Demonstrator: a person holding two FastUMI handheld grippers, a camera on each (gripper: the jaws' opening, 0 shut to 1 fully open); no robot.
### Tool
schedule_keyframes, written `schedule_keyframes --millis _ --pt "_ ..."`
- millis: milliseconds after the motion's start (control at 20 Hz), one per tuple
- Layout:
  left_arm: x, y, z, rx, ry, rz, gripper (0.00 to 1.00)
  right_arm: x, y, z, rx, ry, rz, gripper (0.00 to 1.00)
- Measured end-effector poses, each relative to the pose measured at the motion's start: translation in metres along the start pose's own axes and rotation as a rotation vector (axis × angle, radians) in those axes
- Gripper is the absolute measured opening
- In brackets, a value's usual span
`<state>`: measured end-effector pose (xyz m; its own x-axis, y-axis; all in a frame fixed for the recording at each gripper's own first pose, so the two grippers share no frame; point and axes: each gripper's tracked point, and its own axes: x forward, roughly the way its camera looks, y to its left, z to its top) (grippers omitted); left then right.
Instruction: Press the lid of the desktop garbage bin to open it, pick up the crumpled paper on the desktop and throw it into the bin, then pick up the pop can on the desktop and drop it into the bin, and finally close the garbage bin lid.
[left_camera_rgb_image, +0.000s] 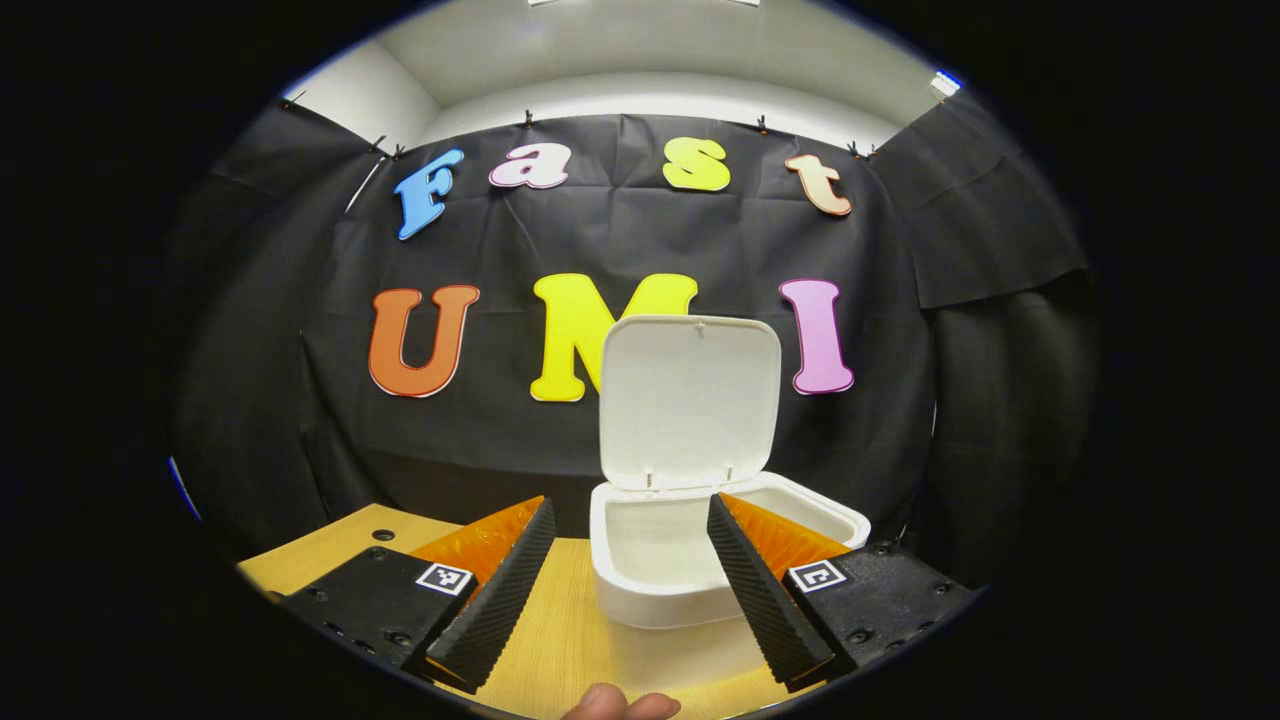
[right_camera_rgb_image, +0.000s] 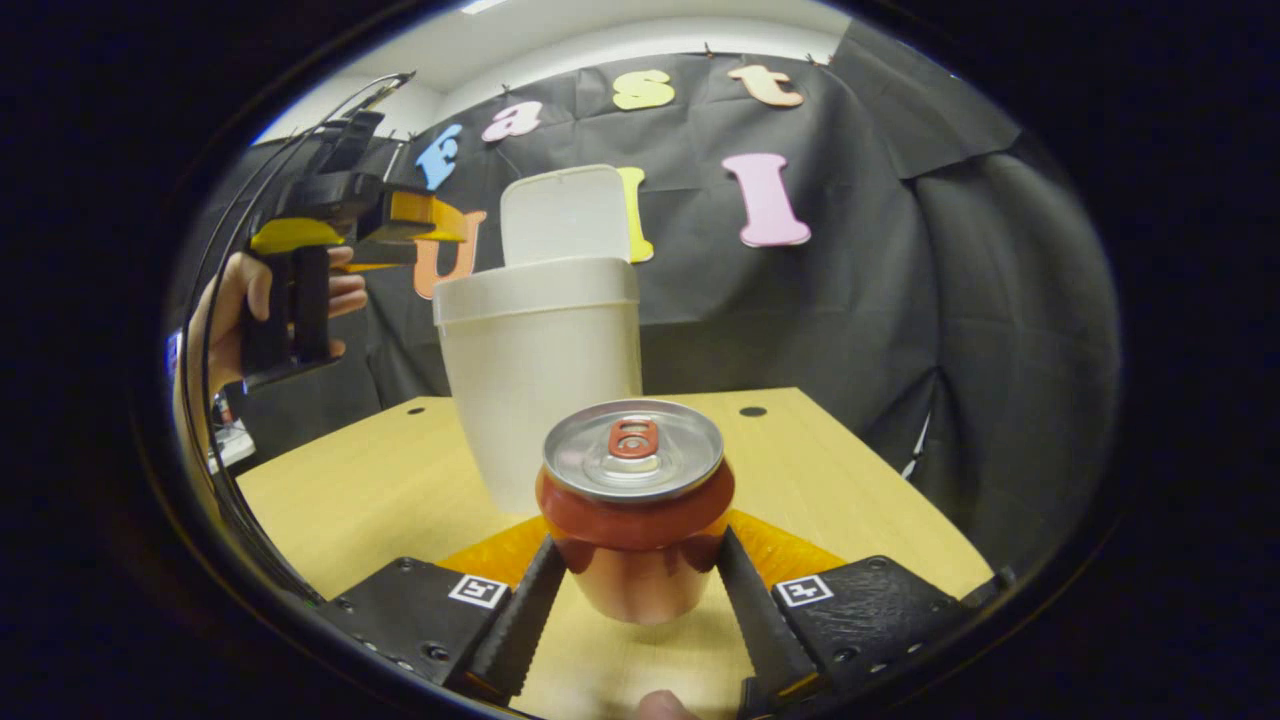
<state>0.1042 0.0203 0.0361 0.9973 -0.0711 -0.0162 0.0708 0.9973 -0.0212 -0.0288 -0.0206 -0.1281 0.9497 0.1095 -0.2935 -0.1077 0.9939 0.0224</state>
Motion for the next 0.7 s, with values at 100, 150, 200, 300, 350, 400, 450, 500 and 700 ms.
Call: schedule_keyframes --millis 100,150,200,300,350,400,450,500,700 --pt "-0.013 0.015 -0.008 0.013 0.003 0.021 0.98 -0.001 0.006 0.026 -0.053 -0.031 0.013 0.82" --pt "-0.020 0.023 -0.011 0.021 0.000 0.032 0.98 -0.002 0.011 0.042 -0.072 -0.053 0.022 0.82" --pt "-0.026 0.030 -0.016 0.025 0.001 0.042 0.98 -0.002 0.015 0.059 -0.090 -0.076 0.029 0.82" --pt "-0.039 0.043 -0.024 0.030 0.007 0.062 0.98 0.001 0.026 0.089 -0.130 -0.116 0.044 0.82" --pt "-0.045 0.050 -0.028 0.027 0.010 0.072 0.98 0.003 0.035 0.101 -0.147 -0.125 0.059 0.82" --pt "-0.053 0.055 -0.033 0.024 0.015 0.078 0.98 0.006 0.043 0.113 -0.155 -0.134 0.080 0.82" --pt "-0.059 0.061 -0.035 0.024 0.014 0.087 0.99 0.007 0.052 0.126 -0.159 -0.144 0.104 0.82" --pt "-0.066 0.068 -0.036 0.025 0.012 0.099 0.99 0.010 0.060 0.139 -0.161 -0.149 0.124 0.82" --pt "-0.086 0.088 -0.040 0.037 0.009 0.128 0.99 0.020 0.086 0.199 -0.157 -0.191 0.172 0.82"
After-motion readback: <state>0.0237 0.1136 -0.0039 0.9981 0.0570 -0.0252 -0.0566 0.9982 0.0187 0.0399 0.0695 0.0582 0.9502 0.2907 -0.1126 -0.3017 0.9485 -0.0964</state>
